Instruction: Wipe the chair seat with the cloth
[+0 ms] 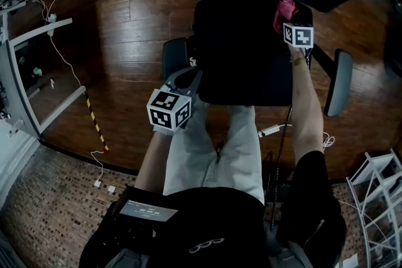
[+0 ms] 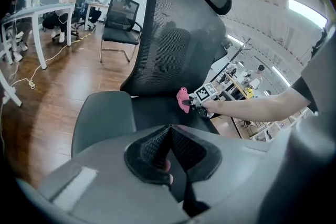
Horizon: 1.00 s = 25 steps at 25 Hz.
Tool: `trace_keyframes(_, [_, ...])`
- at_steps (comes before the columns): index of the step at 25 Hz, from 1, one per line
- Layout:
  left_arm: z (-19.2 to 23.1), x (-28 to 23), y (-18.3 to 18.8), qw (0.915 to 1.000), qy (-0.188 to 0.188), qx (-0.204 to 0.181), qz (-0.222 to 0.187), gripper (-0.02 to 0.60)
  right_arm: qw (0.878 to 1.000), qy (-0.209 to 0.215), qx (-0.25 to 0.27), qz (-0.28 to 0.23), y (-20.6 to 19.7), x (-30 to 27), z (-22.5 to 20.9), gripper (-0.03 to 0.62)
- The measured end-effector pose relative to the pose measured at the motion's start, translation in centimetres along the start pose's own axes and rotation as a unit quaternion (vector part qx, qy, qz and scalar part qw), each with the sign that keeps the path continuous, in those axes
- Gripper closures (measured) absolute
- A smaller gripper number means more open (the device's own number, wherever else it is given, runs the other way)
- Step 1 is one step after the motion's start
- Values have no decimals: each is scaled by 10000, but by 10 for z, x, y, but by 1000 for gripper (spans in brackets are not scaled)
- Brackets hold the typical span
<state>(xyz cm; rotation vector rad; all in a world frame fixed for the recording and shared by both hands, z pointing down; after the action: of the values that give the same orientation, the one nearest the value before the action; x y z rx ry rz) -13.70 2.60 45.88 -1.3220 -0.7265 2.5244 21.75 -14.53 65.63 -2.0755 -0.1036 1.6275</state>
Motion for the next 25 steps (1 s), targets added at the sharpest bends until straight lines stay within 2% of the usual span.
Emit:
trace_keyframes(4, [5,7,4,10000,-13,76,-9,588,9988,-473,-42,126,-6,27,-27,525])
trace_keyframes(8, [9,1,-5,10000,47,-27,-63,588,9951,-952,-106,259,-22,36,-51,525])
trace_keyframes(13, [8,1,-3,10000,30,-20,-1,588,9817,-1790,-43,653,-32,66,-67,525])
trace_keyframes(16, [6,-1,-3,10000,36,-85,-24,588,9723,-2126,20,968,-44,72,-70,525])
trace_keyframes(20, [6,0,-4,10000,-98,-3,-7,588,9728,-2073,-15,1032,-58,66,-53,525])
trace_keyframes(25, [4,-2,-6,9999,-120,36,40,588,9755,-1923,270,1031,-59,46,-16,525])
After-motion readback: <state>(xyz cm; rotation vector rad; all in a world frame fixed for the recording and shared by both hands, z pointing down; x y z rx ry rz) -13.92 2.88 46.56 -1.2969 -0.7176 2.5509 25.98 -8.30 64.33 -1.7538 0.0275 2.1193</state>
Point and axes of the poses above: the fingertips, and each gripper's own axes: x backward along the fingers, z to its left, y out of its top, the point moved 7 cm from there along x, backward along the fingers
